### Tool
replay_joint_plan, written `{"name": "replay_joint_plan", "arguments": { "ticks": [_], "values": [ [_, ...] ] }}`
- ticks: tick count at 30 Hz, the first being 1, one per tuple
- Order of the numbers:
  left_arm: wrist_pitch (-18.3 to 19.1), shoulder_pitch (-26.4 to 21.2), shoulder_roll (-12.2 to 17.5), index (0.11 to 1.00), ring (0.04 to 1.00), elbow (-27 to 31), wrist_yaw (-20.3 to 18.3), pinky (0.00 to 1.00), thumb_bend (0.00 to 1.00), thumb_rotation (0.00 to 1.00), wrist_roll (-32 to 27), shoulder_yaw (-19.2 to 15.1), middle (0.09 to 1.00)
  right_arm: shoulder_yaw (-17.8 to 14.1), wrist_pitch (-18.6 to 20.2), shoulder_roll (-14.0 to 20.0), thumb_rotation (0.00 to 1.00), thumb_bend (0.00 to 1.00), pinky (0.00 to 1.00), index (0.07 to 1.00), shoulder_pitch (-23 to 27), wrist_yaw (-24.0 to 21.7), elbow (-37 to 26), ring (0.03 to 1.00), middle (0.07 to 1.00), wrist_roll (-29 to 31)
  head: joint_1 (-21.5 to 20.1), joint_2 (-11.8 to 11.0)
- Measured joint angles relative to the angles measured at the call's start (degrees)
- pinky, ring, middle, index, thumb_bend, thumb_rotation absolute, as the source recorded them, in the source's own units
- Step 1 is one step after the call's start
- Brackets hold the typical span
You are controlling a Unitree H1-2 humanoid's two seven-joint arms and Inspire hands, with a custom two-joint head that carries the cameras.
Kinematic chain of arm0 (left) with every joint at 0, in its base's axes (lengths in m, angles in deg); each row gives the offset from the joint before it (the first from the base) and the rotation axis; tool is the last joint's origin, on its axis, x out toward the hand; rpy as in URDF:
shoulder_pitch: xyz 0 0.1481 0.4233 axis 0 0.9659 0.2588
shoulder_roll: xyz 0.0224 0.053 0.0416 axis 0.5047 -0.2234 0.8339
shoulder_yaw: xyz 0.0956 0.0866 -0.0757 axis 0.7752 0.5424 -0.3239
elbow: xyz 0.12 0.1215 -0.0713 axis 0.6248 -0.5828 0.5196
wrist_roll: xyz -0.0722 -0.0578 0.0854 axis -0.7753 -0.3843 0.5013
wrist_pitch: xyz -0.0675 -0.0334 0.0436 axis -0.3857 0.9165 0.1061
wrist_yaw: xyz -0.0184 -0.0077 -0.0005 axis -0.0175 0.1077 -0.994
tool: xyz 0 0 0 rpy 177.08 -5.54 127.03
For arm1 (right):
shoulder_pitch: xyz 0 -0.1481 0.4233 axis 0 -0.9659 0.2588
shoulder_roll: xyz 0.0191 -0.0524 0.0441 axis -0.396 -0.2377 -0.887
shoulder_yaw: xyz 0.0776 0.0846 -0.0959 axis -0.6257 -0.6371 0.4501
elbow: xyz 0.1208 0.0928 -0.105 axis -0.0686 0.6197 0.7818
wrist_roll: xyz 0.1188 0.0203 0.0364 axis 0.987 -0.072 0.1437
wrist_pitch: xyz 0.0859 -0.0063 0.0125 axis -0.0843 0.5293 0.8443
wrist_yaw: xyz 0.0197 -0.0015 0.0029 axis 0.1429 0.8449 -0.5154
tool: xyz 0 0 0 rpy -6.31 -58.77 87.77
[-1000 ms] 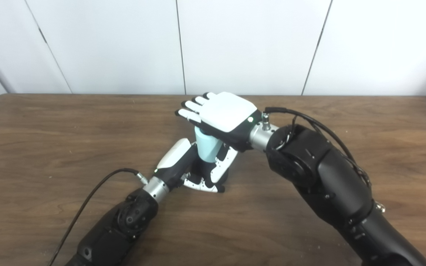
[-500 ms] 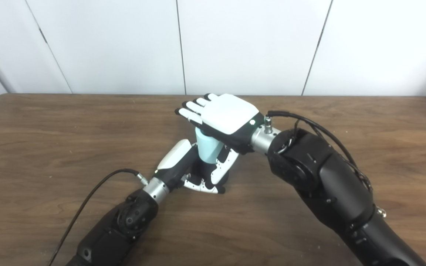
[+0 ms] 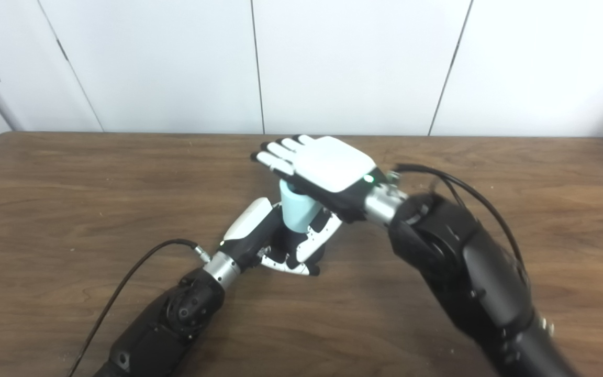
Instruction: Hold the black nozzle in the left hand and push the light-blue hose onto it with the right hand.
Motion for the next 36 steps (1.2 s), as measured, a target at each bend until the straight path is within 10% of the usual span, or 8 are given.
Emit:
{"name": "replay_joint_plan", "arguments": {
  "ticks": [5,14,21,31,36],
  "values": [
    [0.0,0.1,0.1,0.496,0.866,0.0,0.0,0.85,0.51,0.1,0.0,0.0,0.787,-5.3,-3.6,-7.8,0.66,1.0,0.97,1.0,-5.8,11.5,4.2,1.0,1.0,8.6,-0.2,0.1],
    [0.0,0.1,0.1,0.496,0.866,0.1,0.0,0.85,0.51,0.1,0.0,0.0,0.788,-12.6,-9.6,-8.3,0.72,1.0,0.85,1.0,-1.8,21.9,6.0,0.99,1.0,14.5,-0.2,-0.1],
    [0.0,0.1,0.1,0.496,0.866,0.1,-0.1,0.85,0.51,0.1,0.0,0.1,0.788,-18.9,-9.2,-12.7,0.9,1.0,0.88,1.0,-1.1,29.9,5.6,0.978,1.0,18.9,0.0,-0.4],
    [0.0,0.1,0.1,0.498,0.868,0.1,-0.1,0.84,0.51,0.1,0.0,0.0,0.791,-25.3,-1.6,-17.7,1.0,0.93,0.88,1.0,-12.9,33.9,5.6,0.977,1.0,30.9,0.1,-0.4],
    [0.2,1.6,0.7,0.85,0.82,2.6,-1.0,0.78,0.75,0.33,-0.9,-1.0,0.833,-25.7,0.9,-19.7,1.0,0.89,0.92,1.0,-18.0,34.0,5.5,1.0,1.0,38.2,0.0,-0.4]
  ]
}}
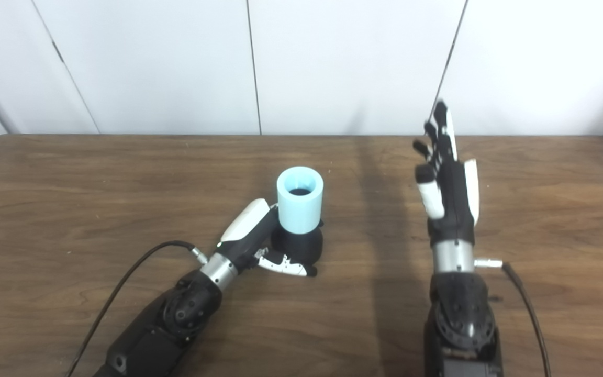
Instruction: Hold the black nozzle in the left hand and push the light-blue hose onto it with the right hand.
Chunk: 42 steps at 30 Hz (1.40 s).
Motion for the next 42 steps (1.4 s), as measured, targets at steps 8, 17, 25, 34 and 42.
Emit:
{"name": "replay_joint_plan", "arguments": {
  "ticks": [8,17,25,34,42],
  "values": [
    [-0.8,2.1,1.7,1.0,0.949,3.6,-2.3,0.92,0.91,0.45,0.0,0.0,0.986,1.4,1.5,-0.9,1.0,0.9,0.91,1.0,-5.4,0.0,-0.1,0.988,1.0,2.8,0.1,-0.4],
    [0.1,4.7,1.9,1.0,0.999,7.2,-6.4,1.0,1.0,0.53,-3.4,-4.9,1.0,2.7,3.0,0.0,1.0,0.89,0.92,1.0,-6.1,0.0,0.8,0.979,1.0,2.8,0.2,-0.4],
    [2.8,6.2,1.4,1.0,1.0,8.9,-6.9,1.0,0.95,0.47,-7.4,-12.2,1.0,4.3,2.9,1.4,1.0,0.89,0.92,1.0,-6.4,-0.7,2.5,0.994,1.0,2.5,0.4,-0.5],
    [5.5,8.1,-3.6,1.0,1.0,12.4,0.1,0.99,1.0,0.57,-12.6,-24.8,1.0,5.3,3.1,3.2,1.0,0.85,0.87,0.961,-6.5,-1.5,2.4,0.909,0.905,2.6,0.5,-0.6],
    [11.5,9.9,-8.2,1.0,1.0,21.7,1.4,1.0,1.0,1.0,-17.0,-27.0,1.0,6.1,2.9,3.7,1.0,0.85,0.88,1.0,-6.5,-2.8,2.3,0.941,0.982,3.1,0.3,-0.6]
  ]
}}
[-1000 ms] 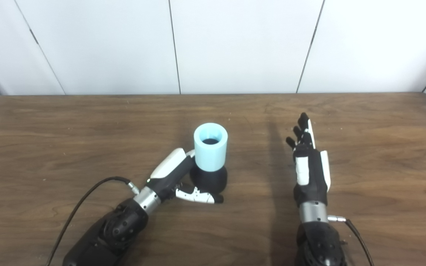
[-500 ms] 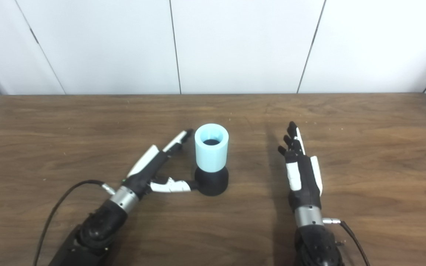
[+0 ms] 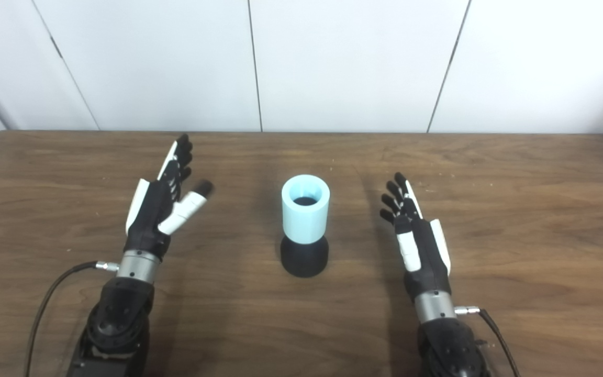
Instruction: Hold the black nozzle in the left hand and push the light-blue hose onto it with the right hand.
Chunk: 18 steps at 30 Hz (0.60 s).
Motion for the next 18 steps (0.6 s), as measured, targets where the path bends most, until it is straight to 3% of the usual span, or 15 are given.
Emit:
{"name": "replay_joint_plan", "arguments": {
  "ticks": [9,18],
  "values": [
    [8.7,4.5,-3.7,1.0,1.0,8.1,-0.2,1.0,0.94,1.0,-3.1,0.7,1.0,-0.3,-0.9,0.0,1.0,0.84,0.9,1.0,-0.2,0.2,0.2,0.943,0.989,0.6,0.1,0.1],
    [10.3,4.7,-2.1,1.0,1.0,6.4,-0.3,1.0,0.89,1.0,-2.7,0.9,1.0,-1.6,-0.9,-1.3,1.0,0.79,0.9,0.999,0.2,3.2,1.7,0.945,0.987,-0.5,0.1,0.0]
  ]
}}
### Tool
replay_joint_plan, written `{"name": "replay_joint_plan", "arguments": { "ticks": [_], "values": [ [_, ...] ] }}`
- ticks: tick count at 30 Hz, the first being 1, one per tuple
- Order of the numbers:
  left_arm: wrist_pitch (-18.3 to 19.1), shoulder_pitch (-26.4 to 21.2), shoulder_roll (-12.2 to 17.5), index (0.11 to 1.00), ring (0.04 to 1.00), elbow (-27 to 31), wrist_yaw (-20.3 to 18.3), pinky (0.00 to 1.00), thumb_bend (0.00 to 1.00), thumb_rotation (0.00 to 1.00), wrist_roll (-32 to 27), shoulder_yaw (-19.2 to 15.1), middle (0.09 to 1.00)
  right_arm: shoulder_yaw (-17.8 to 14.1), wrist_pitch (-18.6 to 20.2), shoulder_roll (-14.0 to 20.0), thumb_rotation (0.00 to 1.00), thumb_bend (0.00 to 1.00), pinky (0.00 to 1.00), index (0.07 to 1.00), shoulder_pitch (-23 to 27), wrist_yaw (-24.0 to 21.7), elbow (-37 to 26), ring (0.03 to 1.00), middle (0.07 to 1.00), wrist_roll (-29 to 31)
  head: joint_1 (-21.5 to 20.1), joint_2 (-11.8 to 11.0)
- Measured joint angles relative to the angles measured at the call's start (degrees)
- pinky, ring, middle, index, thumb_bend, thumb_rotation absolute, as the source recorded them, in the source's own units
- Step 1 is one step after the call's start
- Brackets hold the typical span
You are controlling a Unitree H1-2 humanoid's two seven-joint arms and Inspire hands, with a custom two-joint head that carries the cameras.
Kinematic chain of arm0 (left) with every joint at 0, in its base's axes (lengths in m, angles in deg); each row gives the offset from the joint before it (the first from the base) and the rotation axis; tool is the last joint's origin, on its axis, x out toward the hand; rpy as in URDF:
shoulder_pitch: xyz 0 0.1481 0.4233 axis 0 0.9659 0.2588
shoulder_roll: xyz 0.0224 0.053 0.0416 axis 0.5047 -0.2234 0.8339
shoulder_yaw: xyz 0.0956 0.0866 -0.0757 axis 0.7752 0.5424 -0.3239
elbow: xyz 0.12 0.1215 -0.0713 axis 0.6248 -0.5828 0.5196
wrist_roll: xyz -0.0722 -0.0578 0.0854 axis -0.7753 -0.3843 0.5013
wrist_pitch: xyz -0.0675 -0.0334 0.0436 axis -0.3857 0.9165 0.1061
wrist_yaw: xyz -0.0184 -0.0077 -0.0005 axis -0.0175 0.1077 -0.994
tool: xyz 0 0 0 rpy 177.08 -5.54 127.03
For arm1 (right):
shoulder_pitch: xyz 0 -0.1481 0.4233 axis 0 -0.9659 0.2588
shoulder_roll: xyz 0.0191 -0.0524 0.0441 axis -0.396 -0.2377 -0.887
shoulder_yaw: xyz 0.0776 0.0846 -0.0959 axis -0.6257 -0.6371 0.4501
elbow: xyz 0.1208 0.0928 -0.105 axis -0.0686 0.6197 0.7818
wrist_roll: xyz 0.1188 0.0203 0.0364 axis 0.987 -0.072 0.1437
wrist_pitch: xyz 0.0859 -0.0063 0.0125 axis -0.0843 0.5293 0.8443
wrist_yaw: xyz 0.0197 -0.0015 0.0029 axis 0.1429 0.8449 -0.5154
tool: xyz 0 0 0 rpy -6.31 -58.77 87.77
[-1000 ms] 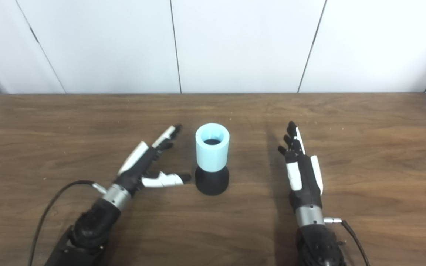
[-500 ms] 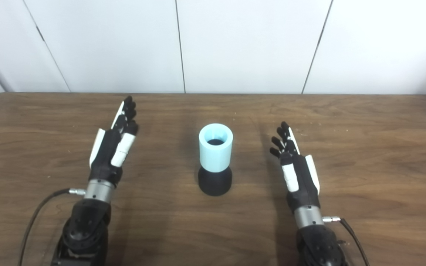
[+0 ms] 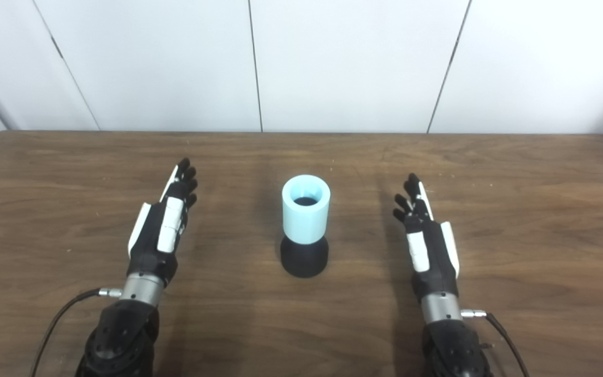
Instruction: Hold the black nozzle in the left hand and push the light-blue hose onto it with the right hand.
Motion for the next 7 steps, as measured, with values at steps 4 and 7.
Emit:
{"name": "replay_joint_plan", "arguments": {
  "ticks": [4,7],
  "values": [
    [-0.8,0.0,0.1,1.0,1.0,-0.8,0.0,1.0,0.89,1.0,-0.1,0.1,1.0,0.0,0.0,-0.6,1.0,0.79,0.9,1.0,0.2,0.6,0.8,0.949,0.998,-0.2,0.2,0.1],
    [-2.2,0.0,-0.1,1.0,1.0,-1.0,0.2,1.0,0.87,1.0,-0.2,0.1,1.0,0.2,0.0,-0.6,1.0,0.78,0.93,1.0,0.2,0.4,0.8,0.967,1.0,0.4,0.3,0.1]
  ]
}}
